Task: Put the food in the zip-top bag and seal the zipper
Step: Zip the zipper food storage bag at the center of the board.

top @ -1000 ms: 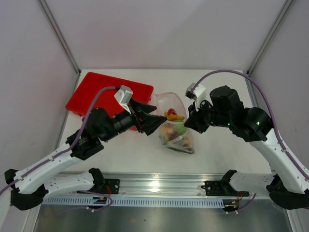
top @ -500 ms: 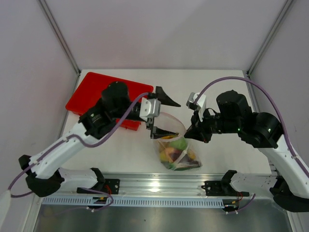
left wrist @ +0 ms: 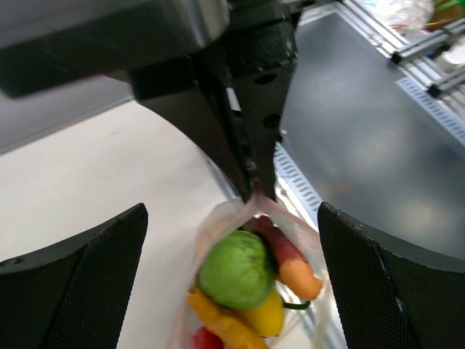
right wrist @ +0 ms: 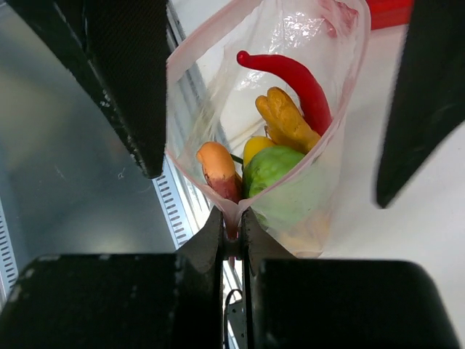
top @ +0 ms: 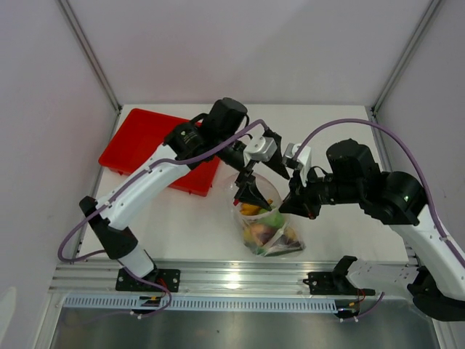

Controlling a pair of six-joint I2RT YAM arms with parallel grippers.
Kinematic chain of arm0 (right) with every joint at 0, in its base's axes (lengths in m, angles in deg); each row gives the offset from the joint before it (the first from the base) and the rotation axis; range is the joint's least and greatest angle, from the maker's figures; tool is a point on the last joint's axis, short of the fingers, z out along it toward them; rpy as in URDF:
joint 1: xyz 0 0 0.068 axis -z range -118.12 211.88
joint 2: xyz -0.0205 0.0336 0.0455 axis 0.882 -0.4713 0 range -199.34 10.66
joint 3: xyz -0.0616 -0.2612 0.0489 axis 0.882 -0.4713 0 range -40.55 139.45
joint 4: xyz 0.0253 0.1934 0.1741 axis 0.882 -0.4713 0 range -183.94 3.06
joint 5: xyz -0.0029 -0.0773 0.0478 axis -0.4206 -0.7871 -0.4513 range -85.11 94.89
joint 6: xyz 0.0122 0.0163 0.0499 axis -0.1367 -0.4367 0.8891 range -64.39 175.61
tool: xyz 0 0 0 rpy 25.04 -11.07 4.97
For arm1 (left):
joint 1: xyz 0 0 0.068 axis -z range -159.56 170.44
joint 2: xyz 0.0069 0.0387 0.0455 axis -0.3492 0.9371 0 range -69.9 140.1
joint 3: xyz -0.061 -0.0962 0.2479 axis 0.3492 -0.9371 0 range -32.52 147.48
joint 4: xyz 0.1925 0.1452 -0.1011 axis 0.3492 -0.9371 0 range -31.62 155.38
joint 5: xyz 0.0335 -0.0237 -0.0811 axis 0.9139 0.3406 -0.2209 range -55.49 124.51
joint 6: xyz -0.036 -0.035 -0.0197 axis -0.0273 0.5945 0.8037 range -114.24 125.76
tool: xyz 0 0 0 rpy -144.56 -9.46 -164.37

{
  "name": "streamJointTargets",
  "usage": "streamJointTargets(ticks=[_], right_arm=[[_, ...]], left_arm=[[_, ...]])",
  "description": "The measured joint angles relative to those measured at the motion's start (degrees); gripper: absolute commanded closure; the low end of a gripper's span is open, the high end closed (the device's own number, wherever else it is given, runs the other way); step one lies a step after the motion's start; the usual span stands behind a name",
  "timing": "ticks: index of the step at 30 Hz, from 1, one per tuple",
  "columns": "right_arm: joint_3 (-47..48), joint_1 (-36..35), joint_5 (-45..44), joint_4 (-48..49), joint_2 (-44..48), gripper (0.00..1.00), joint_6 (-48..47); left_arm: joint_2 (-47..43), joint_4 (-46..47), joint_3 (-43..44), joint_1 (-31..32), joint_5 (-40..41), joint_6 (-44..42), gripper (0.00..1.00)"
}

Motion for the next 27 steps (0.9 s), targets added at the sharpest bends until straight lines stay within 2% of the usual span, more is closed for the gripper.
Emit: streamJointTargets(ticks=[5, 10, 15, 18, 22, 27], right_arm=[[0.00, -0.02, -1.75, 0.02, -1.22, 1.00, 0.68], [0.00, -0.02, -5.09, 0.28, -2.29, 1.00, 2.45], [0.00, -0.04, -7.67, 0.42, -2.60, 1.00, 5.18], [-0.02, -0.04, -8.13, 0.72, -2.67, 1.00, 7.04], [-0.74, -0.04, -7.85, 1.57, -2.60, 1.00, 8.22], [-2.64, -0.04, -5.73, 2.01, -2.60, 1.00, 8.11]], left_arm=[[2.01, -7.37, 0.09, 0.00, -3.63, -2.12, 0.03], [2.03, -8.57, -1.97, 0.00, -5.42, -1.92, 0.08], [-0.70, -1.27, -11.32, 0.02, -3.19, 2.32, 0.17], [-3.74, 4.79, -17.99, 0.04, 0.70, 6.32, 0.29], [-8.11, 12.98, -24.22, 0.02, 5.62, 11.10, 0.25], [-13.42, 22.01, -29.68, 0.02, 9.70, 16.28, 0.01]])
